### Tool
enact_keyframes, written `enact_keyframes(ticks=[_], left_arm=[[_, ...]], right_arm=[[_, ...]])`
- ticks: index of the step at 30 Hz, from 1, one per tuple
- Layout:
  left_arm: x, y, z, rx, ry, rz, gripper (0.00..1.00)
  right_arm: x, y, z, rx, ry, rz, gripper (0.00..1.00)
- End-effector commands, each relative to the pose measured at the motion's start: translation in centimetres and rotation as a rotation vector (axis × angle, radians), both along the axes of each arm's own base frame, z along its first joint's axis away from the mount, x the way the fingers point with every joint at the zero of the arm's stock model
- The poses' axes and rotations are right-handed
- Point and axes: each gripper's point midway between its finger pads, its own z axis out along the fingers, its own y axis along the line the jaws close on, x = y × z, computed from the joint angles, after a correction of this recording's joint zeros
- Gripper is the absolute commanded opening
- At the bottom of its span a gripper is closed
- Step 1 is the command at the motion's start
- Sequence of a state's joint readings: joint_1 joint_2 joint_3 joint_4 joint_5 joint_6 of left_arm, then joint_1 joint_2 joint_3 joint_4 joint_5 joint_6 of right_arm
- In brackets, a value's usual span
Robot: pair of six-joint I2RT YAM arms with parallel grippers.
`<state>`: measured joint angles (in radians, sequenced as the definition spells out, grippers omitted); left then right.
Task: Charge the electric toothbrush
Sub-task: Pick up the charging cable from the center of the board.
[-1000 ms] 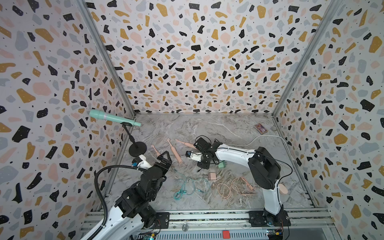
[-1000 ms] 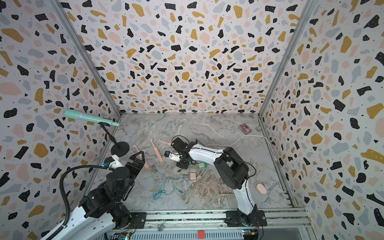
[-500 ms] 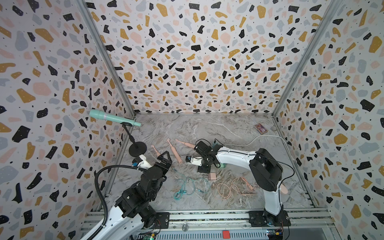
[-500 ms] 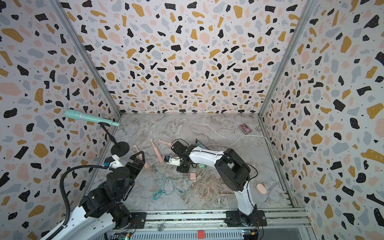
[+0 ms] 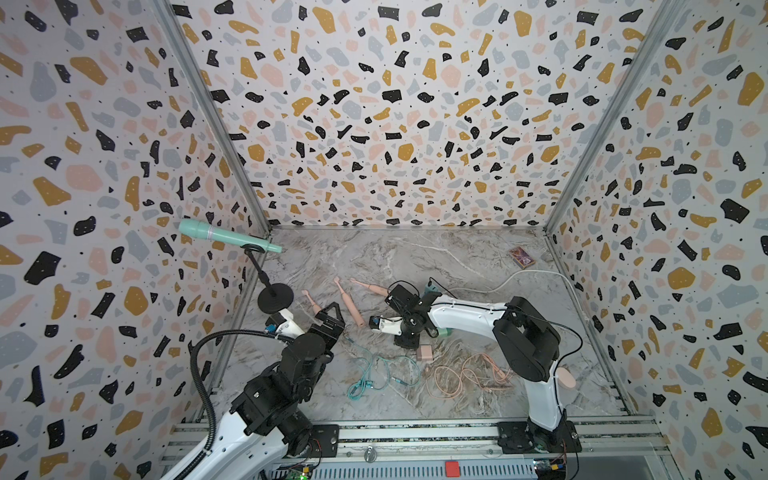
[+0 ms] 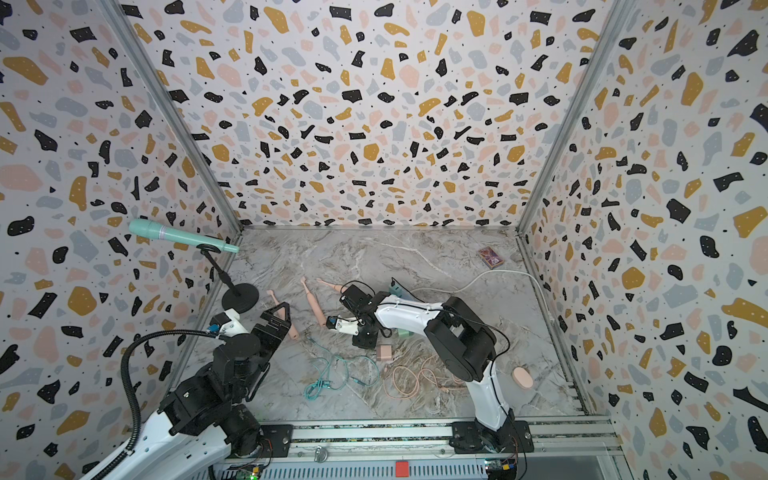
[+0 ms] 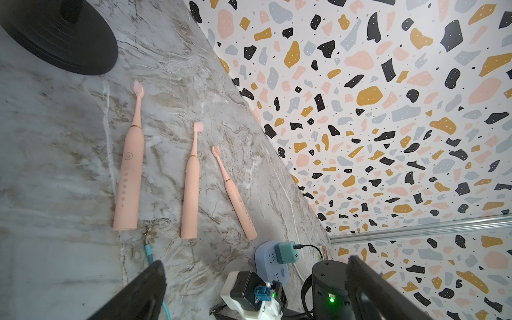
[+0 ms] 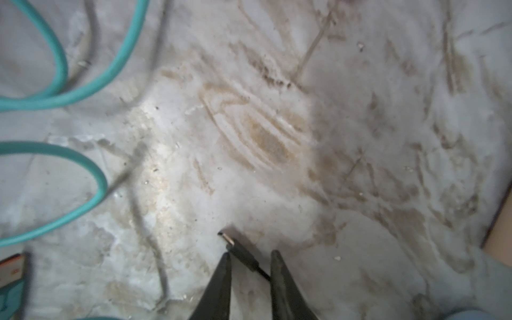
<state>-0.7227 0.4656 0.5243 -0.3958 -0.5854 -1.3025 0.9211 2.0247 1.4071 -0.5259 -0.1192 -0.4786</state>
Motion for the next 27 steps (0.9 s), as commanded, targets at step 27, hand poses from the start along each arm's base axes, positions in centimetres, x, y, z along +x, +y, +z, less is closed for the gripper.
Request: enact_keyframes(ticks=[27], left_arm=[[7.3, -6.6, -0.4, 0.104, 0.120, -0.036, 1.00]], right_arm=[[11.3, -6.0, 13.4, 0.365, -0.366, -0.651, 0.00]])
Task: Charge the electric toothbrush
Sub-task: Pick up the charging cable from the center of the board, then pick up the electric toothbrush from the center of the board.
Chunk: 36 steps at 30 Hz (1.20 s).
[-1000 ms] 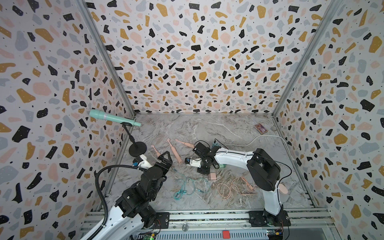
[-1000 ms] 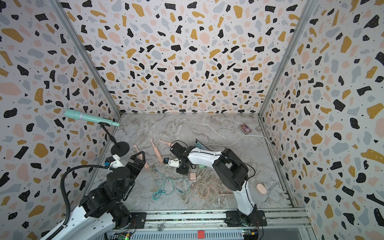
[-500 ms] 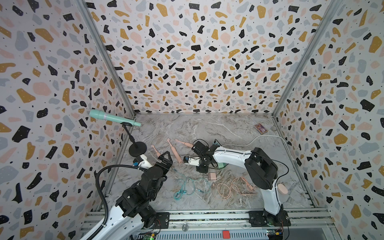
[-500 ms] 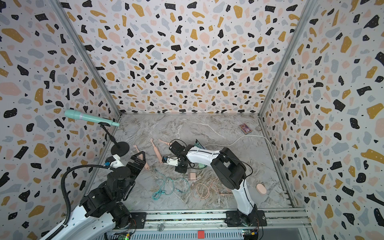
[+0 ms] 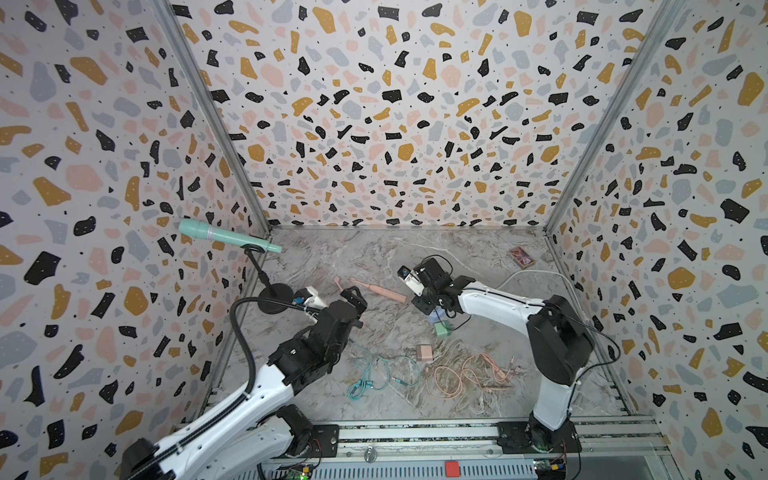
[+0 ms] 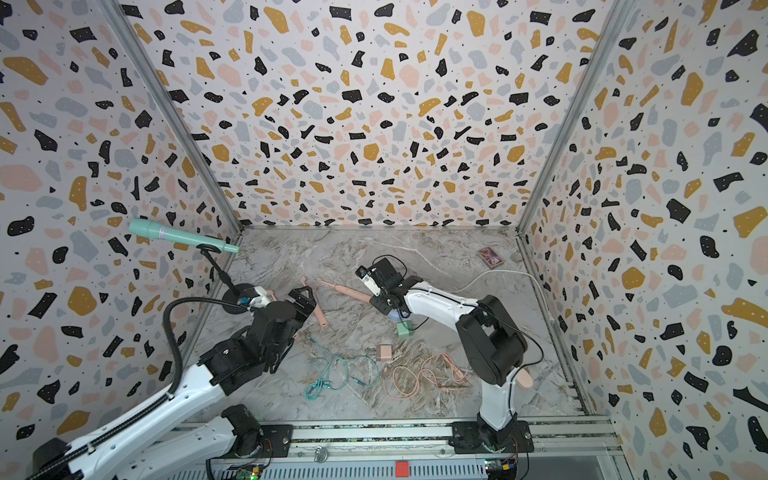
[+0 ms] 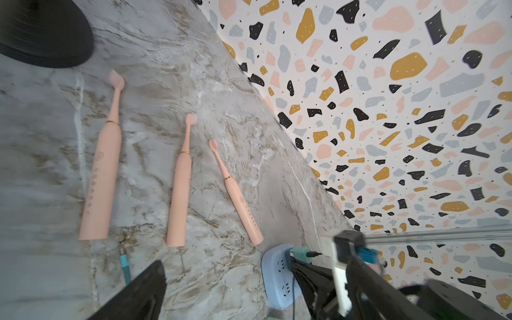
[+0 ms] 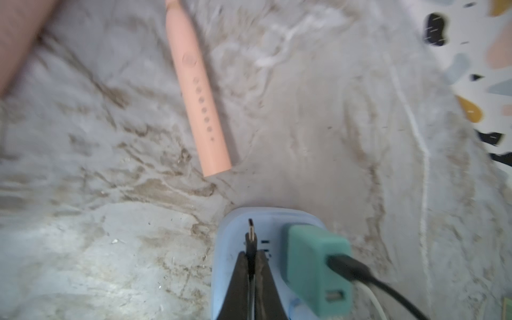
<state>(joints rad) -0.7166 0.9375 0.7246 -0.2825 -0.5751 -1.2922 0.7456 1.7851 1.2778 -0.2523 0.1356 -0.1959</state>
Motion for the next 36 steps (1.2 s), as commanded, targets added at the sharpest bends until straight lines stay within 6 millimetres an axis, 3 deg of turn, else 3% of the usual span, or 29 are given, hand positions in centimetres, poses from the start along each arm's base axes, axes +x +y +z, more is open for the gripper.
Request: enact_keyframes(ticks=[1, 7, 11, 15, 19, 30, 36], left_arm=[[2.3, -2.3, -0.7, -0.006, 0.024, -0.030, 1.00], [5.7, -6.0, -6.4, -0.056, 0.157, -0.062, 1.00], [7.9, -7.9, -10.5, -0.081, 0.259, -0.089, 0.95], [9.8, -10.0, -12.7, -0.124, 0.306, -0.129, 0.90], [11.3, -11.4, -13.8, -0.128, 0.315, -0.145, 0.78], [11.7, -11.0, -18.7, 0.021, 0.473, -0.142, 0.60], [13.2, -10.1, -19.4, 0.055, 0.488, -0.136, 0.57]], right_arm=[[-0.3, -0.2, 4.3, 0.151, -0.075, -0.105, 0.00], [-3.2, -2.3, 6.1, 0.305, -0.063, -0.166, 0.00], [-5.9, -2.4, 7.5, 0.432, -0.042, -0.113, 0.00], [-8.1, -2.0, 8.2, 0.486, -0.018, -0.050, 0.00], [-9.4, -2.0, 8.3, 0.485, -0.025, -0.025, 0.00], [-11.6, -1.3, 9.0, 0.552, 0.037, 0.025, 0.00], [-13.0, -1.2, 9.1, 0.560, 0.042, 0.049, 0.00]])
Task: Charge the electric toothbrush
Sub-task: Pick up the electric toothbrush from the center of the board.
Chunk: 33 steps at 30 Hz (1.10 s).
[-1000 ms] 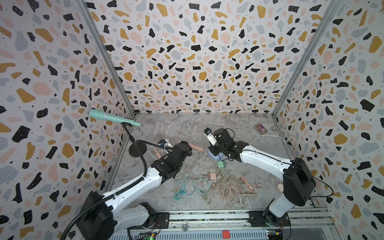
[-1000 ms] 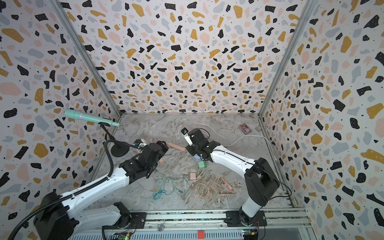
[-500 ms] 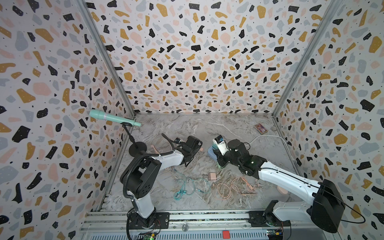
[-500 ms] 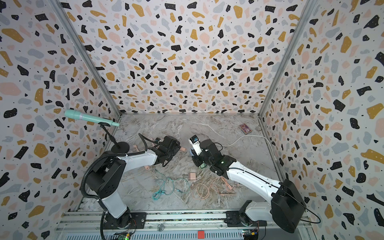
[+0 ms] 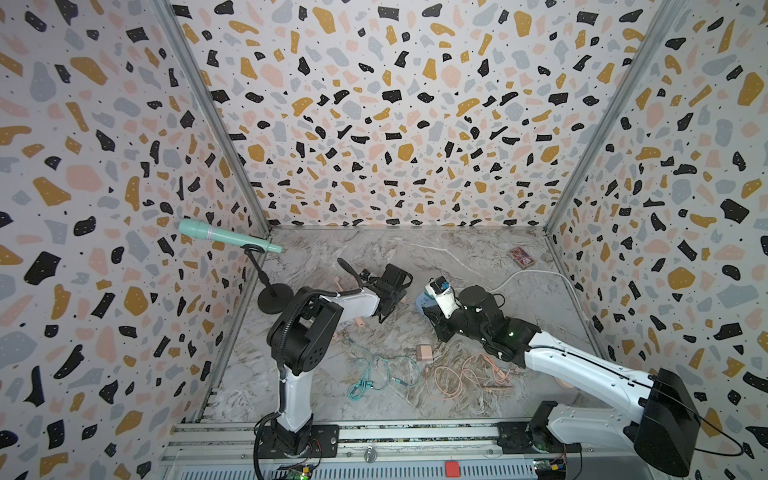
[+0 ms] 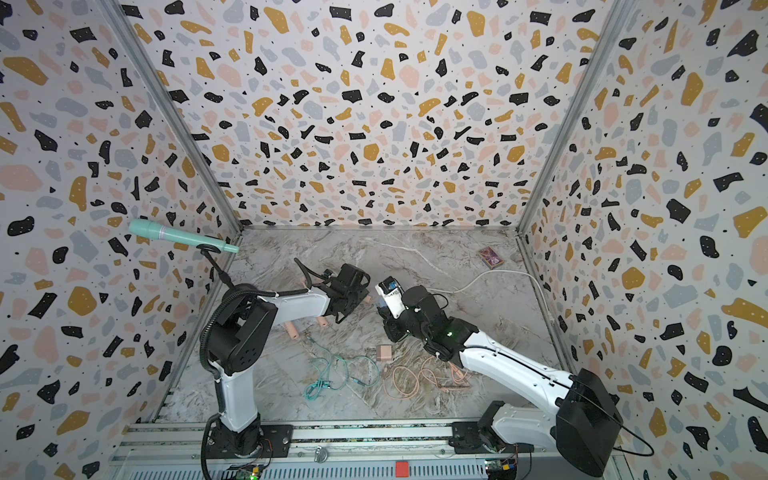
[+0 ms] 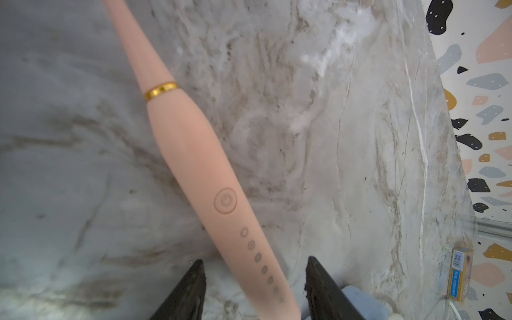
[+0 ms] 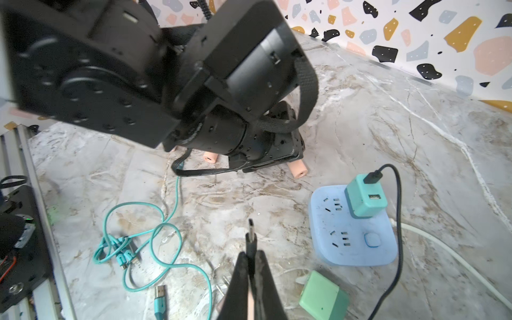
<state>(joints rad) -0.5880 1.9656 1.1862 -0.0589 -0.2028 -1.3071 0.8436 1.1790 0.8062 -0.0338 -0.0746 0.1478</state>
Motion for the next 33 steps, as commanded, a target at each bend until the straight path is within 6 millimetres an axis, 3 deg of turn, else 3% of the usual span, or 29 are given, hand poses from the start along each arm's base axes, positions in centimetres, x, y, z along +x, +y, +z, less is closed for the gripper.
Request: enact_keyframes(ticks=[1, 6, 16, 20, 23, 33], left_arm=[[-0.2, 1.5, -1.8, 0.083, 0.067, -0.020, 0.55], [-0.6, 2.5, -3.1, 0.174, 0.128, -0.044, 0.50], [-1.0, 5.2, -6.1, 0.227, 0.297, -0.004, 0.54], [-1.3, 4.8, -7.4, 0.189, 0.374, -0.002, 0.54], [-1.3, 4.3, -8.5, 0.197, 0.435, -0.031, 0.45], [-1.3, 4.7, -8.7, 0.247, 0.461, -0.056, 0.39]], right_arm=[[-1.1, 0.0, 0.5, 0.020, 0.009, 0.022, 0.00], [-1.6, -0.1, 1.2, 0.024, 0.002, 0.028, 0.00], [-3.2, 0.3, 2.2, 0.028, 0.024, 0.077, 0.00], [-3.9, 0.4, 2.2, 0.019, 0.029, 0.093, 0.00], [-4.3, 0.6, 2.3, 0.019, 0.032, 0.104, 0.00], [-5.1, 0.9, 3.0, 0.009, 0.024, 0.136, 0.00]])
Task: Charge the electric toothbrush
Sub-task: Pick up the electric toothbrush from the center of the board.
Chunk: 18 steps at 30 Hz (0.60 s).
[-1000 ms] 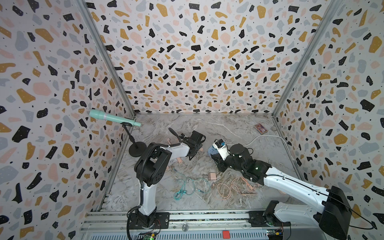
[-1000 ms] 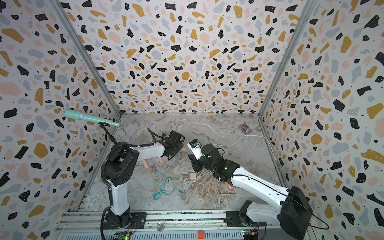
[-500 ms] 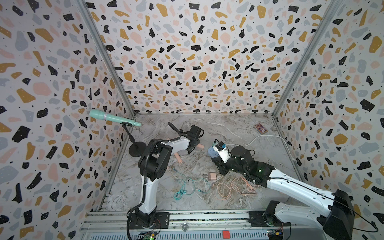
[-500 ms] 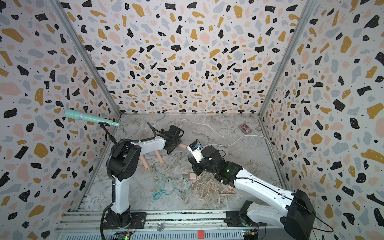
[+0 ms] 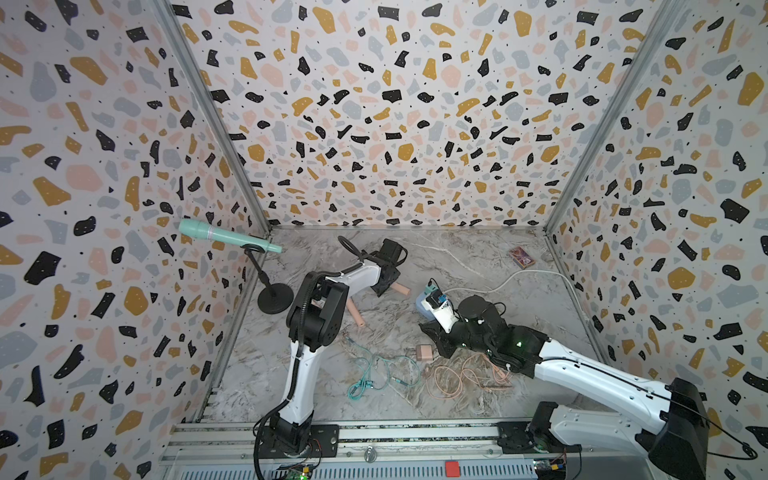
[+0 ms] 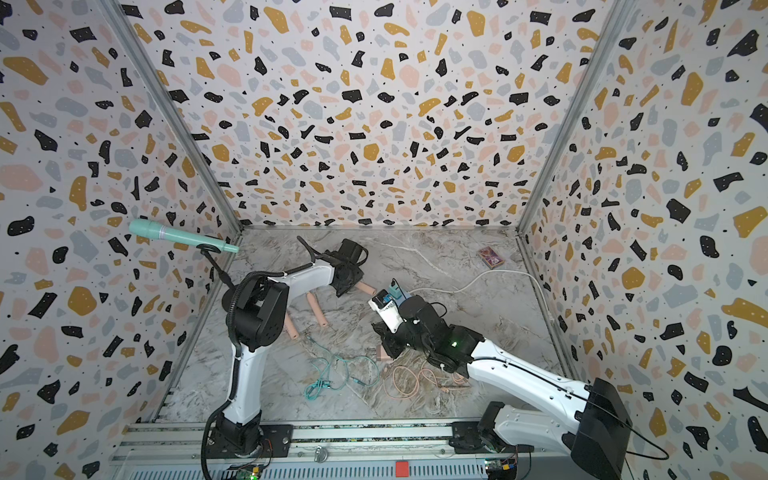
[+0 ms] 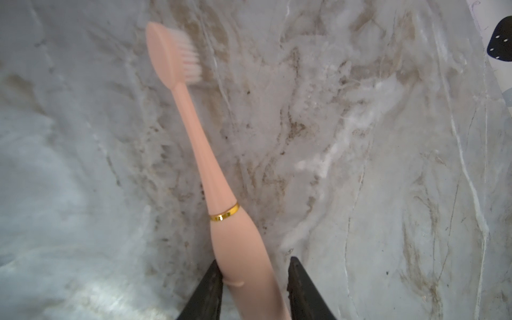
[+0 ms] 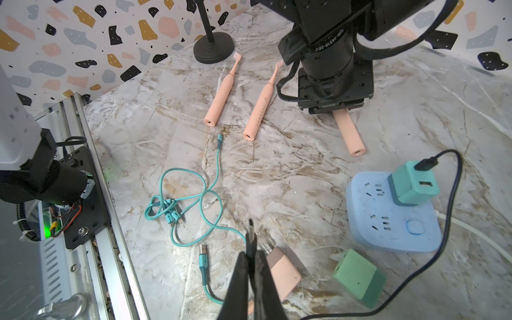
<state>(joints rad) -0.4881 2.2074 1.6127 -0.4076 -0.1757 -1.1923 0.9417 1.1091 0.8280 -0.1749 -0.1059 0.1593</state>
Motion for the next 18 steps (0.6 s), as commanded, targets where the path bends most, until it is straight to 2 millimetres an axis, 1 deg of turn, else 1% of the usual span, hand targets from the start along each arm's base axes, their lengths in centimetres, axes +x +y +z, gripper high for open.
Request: enact_keyframes(ticks=[1, 4, 9, 12, 13, 14, 15, 16, 17, 18], left_arm=[[-7.2, 2.8, -7.7, 0.123, 0.333, -0.045, 0.39], [-7.8, 2.9, -8.2, 0.147, 0.361, -0.095, 0.36], [-9.4, 3.6, -8.6, 0.172, 0.391, -0.150, 0.28], [-10.4, 4.2, -8.5, 0.200, 0.413, -0.196, 0.22], [-10.7, 4.3, -8.3, 0.207, 0.419, -0.212, 0.19], [-11.0, 4.5, -8.1, 0.212, 0.426, -0.235, 0.13], [-11.2, 4.6, -7.6, 0.219, 0.426, -0.254, 0.05], [-11.2, 4.6, -6.9, 0.217, 0.416, -0.270, 0.00], [-11.1, 4.7, -6.0, 0.210, 0.396, -0.281, 0.00], [-10.7, 4.8, -4.5, 0.197, 0.361, -0.282, 0.00]], right_arm=[[-0.4, 0.0, 2.5, 0.033, -0.027, 0.014, 0.00], [-0.4, 0.0, 2.3, 0.024, -0.023, 0.016, 0.00], [-0.6, -0.1, 2.3, 0.024, -0.020, 0.022, 0.00], [-0.8, 0.0, 2.4, 0.030, -0.016, 0.030, 0.00], [-0.8, 0.0, 2.4, 0.030, -0.016, 0.031, 0.00], [-0.8, 0.0, 2.3, 0.028, -0.013, 0.031, 0.00], [-0.9, 0.1, 2.1, 0.029, -0.006, 0.032, 0.00], [-1.0, 0.2, 1.8, 0.029, 0.004, 0.040, 0.00], [-1.2, 0.3, 1.5, 0.035, 0.017, 0.048, 0.00], [-1.4, 0.5, 0.9, 0.039, 0.033, 0.057, 0.00]])
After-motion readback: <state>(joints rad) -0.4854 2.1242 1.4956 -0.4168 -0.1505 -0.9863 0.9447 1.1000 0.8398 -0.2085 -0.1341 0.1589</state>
